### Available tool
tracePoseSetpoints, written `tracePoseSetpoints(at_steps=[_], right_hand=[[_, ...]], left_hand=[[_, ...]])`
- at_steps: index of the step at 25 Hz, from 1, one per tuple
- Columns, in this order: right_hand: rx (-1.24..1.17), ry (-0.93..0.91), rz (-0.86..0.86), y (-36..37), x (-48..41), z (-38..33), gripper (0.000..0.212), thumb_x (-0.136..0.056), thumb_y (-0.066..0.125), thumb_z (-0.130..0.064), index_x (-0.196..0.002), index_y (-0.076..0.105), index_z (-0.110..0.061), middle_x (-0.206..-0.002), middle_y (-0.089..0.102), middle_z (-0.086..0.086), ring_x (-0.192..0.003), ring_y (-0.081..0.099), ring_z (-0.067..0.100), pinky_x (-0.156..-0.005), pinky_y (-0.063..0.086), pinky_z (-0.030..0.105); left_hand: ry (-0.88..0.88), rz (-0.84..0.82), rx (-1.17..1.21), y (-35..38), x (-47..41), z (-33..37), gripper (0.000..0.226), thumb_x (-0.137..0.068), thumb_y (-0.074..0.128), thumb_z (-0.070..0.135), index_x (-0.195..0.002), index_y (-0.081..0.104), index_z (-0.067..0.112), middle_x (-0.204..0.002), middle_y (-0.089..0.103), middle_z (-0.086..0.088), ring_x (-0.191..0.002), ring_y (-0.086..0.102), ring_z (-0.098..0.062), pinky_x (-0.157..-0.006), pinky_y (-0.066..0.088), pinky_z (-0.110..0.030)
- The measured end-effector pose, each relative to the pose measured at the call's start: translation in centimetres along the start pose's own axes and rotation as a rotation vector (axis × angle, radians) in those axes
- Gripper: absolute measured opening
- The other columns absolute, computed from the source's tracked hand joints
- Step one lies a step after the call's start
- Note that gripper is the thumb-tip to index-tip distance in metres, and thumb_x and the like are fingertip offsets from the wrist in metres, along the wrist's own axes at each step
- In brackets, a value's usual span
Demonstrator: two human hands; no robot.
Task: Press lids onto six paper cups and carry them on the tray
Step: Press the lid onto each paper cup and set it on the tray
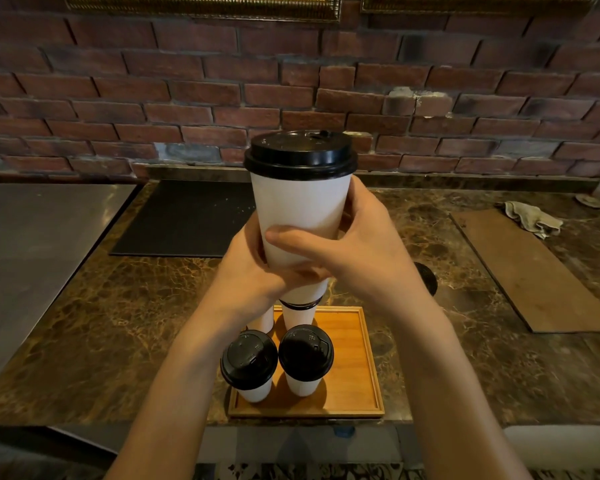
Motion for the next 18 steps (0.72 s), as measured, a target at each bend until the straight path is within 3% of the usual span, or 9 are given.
tracePoseSetpoints(at_steps=[2, 5, 8, 14, 18], right_hand=[[0.036, 0.012, 0.048, 0.5, 0.0, 0.0, 0.083, -0.063, 0.086, -0.041, -0.134, 0.045, -0.027, -0.12, 0.058, -0.013, -0.111, 0.055, 0.002, -0.089, 0.056, 0.032], [0.083, 0.022, 0.135, 1.2, 0.2, 0.0, 0.092, -0.056, 0.082, -0.053, -0.135, 0.042, -0.028, -0.12, 0.056, -0.016, -0.112, 0.054, 0.002, -0.091, 0.055, 0.035], [0.092, 0.034, 0.169, 1.5, 0.2, 0.1, 0.097, -0.051, 0.077, -0.06, -0.136, 0.042, -0.027, -0.121, 0.056, -0.014, -0.114, 0.055, 0.005, -0.092, 0.055, 0.038], [0.068, 0.002, 0.163, 1.0, 0.0, -0.3, 0.092, -0.051, 0.078, -0.06, -0.132, 0.046, -0.029, -0.118, 0.057, -0.017, -0.112, 0.055, 0.004, -0.089, 0.056, 0.034], [0.025, -0.032, 0.108, 0.4, 0.0, -0.3, 0.081, -0.059, 0.086, -0.049, -0.128, 0.048, -0.033, -0.116, 0.059, -0.018, -0.108, 0.056, -0.002, -0.086, 0.056, 0.028]], left_hand=[[-0.011, 0.083, -0.014, 0.6, -0.1, -0.1, 0.074, -0.049, 0.079, 0.031, -0.116, 0.05, 0.026, -0.103, 0.062, 0.012, -0.095, 0.06, 0.012, -0.066, 0.048, -0.004], [0.02, 0.151, -0.184, 1.2, -0.2, -0.1, 0.05, -0.066, 0.074, 0.019, -0.107, 0.048, 0.028, -0.094, 0.051, 0.02, -0.083, 0.05, 0.03, -0.057, 0.038, 0.007], [0.021, 0.143, -0.243, 1.1, -0.2, -0.1, 0.061, -0.06, 0.065, 0.034, -0.117, 0.049, 0.017, -0.094, 0.052, 0.019, -0.083, 0.049, 0.029, -0.059, 0.038, 0.006], [0.048, 0.071, -0.169, 0.9, -0.3, 0.3, 0.057, -0.068, 0.076, 0.005, -0.115, 0.047, 0.021, -0.099, 0.053, 0.019, -0.086, 0.052, 0.028, -0.063, 0.039, 0.006], [0.063, 0.007, -0.021, 0.7, 0.1, 0.8, 0.059, -0.059, 0.074, 0.016, -0.11, 0.049, 0.031, -0.1, 0.061, 0.016, -0.094, 0.06, 0.014, -0.068, 0.047, -0.003]])
Point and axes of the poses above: each hand's wrist, its own x-axis away from the middle knuckle, its own y-axis out of the palm, z = x × y, the point moved 1 cm from there along -x, towards the middle knuckle
